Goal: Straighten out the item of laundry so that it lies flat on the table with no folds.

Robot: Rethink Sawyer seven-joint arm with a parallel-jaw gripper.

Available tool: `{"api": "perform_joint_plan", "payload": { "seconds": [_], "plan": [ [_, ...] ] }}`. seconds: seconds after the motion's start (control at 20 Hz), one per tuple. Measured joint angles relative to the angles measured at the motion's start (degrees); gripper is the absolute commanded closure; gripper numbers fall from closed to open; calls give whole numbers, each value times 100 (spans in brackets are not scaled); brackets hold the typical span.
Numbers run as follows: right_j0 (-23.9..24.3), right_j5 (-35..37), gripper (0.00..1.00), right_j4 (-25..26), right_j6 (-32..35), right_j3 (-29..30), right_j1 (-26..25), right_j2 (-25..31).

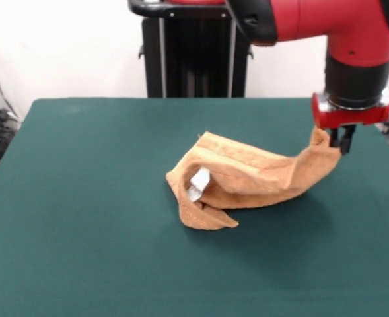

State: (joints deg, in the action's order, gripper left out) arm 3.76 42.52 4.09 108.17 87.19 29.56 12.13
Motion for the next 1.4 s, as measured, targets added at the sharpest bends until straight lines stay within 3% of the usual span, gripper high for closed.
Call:
{"api": "perform_joint_plan", "payload": {
  "seconds": [0.6, 1.4],
  "plan": [
    [-289, 1, 100, -208, 178, -577, -364, -366],
    [-1425, 1, 100, -754, 1195, -1582, -1199, -1192]
  ]
}}
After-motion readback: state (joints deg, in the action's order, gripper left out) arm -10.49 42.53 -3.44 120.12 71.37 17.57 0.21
